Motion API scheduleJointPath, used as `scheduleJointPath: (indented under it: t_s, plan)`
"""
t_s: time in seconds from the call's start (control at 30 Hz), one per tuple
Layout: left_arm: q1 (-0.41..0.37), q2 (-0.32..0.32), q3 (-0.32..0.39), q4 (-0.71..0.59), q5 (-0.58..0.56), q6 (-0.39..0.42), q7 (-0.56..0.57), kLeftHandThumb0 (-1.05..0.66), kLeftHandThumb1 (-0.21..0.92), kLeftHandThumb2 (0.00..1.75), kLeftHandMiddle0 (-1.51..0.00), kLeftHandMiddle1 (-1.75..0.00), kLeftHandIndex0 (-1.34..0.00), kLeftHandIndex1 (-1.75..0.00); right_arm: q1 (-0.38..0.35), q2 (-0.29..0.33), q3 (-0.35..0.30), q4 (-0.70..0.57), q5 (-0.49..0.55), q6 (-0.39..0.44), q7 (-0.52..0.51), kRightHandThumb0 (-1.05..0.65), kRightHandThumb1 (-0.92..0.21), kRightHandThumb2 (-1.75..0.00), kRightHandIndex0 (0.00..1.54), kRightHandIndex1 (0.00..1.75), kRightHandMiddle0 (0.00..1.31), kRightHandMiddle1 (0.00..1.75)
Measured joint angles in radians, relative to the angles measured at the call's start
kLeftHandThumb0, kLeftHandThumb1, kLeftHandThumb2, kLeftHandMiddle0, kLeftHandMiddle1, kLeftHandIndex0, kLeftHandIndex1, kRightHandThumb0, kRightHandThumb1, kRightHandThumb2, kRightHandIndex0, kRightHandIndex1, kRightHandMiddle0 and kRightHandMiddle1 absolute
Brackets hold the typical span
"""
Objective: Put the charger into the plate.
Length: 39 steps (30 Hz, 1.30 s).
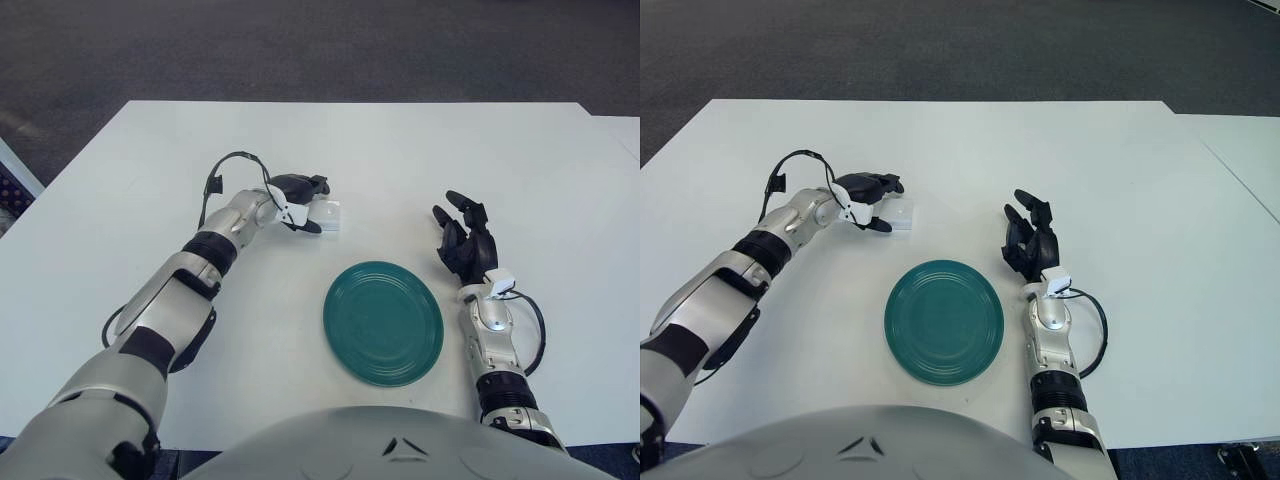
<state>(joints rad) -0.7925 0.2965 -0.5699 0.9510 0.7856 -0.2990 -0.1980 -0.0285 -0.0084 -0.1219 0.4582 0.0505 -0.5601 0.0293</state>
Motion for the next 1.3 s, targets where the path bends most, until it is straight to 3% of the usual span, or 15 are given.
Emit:
scheduleJointPath:
  t_s: [0.23,0.5,0.93,1.0,1.07,1.17,1.23,1.27,1.3]
  plan:
    - [-0.031,-0.021,-0.024,0.063,0.007,0.002,0.035,-1.05,0.92,0.30,-0.28,-0.03,0.00,-0.85,0.000,0.000,-0.001,0.002,0.002,0.000,0.001,-0.77,-0.92,-0.72,0.44,0.03,0.00,0.81]
    - [-0.050,-0.042,-0.050,0.116,0.011,0.013,0.099,-1.05,0.92,0.35,-0.27,-0.01,-0.01,-0.98,0.000,0.000,-0.001,0.002,0.005,0.000,0.001,-0.76,-0.92,-0.73,0.47,0.04,0.00,0.87]
    - [-0.053,-0.069,-0.130,0.166,0.081,0.093,0.281,-1.05,0.92,0.41,-0.31,-0.03,-0.02,-1.13,0.000,0.000,-0.001,0.002,0.006,0.000,0.001,-0.75,-0.92,-0.74,0.46,0.03,0.00,0.91]
    - [-0.053,-0.073,-0.141,0.178,0.088,0.107,0.308,-1.05,0.92,0.41,-0.22,-0.40,-0.05,-1.19,0.000,0.000,-0.001,0.002,0.007,0.000,0.001,-0.75,-0.92,-0.74,0.45,0.03,0.00,0.91]
    - [-0.053,-0.080,-0.150,0.192,0.092,0.119,0.337,-1.01,0.92,0.35,-0.17,-1.15,-0.07,-1.50,0.000,0.000,-0.002,0.002,0.007,0.000,0.002,-0.74,-0.92,-0.74,0.46,0.03,0.00,0.91]
    - [-0.053,-0.091,-0.158,0.209,0.092,0.128,0.380,-0.95,0.92,0.31,-0.28,-1.55,-0.15,-1.66,0.000,0.000,-0.002,0.002,0.007,0.000,0.002,-0.74,-0.92,-0.74,0.46,0.04,0.00,0.91]
    - [-0.053,-0.095,-0.162,0.220,0.092,0.130,0.402,-0.90,0.92,0.30,-0.34,-1.65,-0.21,-1.70,0.000,0.000,-0.002,0.002,0.007,0.000,0.002,-0.73,-0.92,-0.74,0.47,0.04,0.01,0.92]
    - [-0.053,-0.096,-0.163,0.225,0.091,0.130,0.413,-0.81,0.92,0.28,-0.49,-1.68,-0.34,-1.72,0.000,0.000,-0.002,0.002,0.007,0.000,0.002,-0.73,-0.92,-0.74,0.47,0.04,0.01,0.92]
    - [-0.053,-0.097,-0.164,0.227,0.091,0.129,0.423,-0.77,0.92,0.28,-0.55,-1.69,-0.39,-1.72,0.000,0.000,-0.002,0.002,0.007,0.000,0.002,-0.73,-0.92,-0.74,0.47,0.04,0.02,0.92]
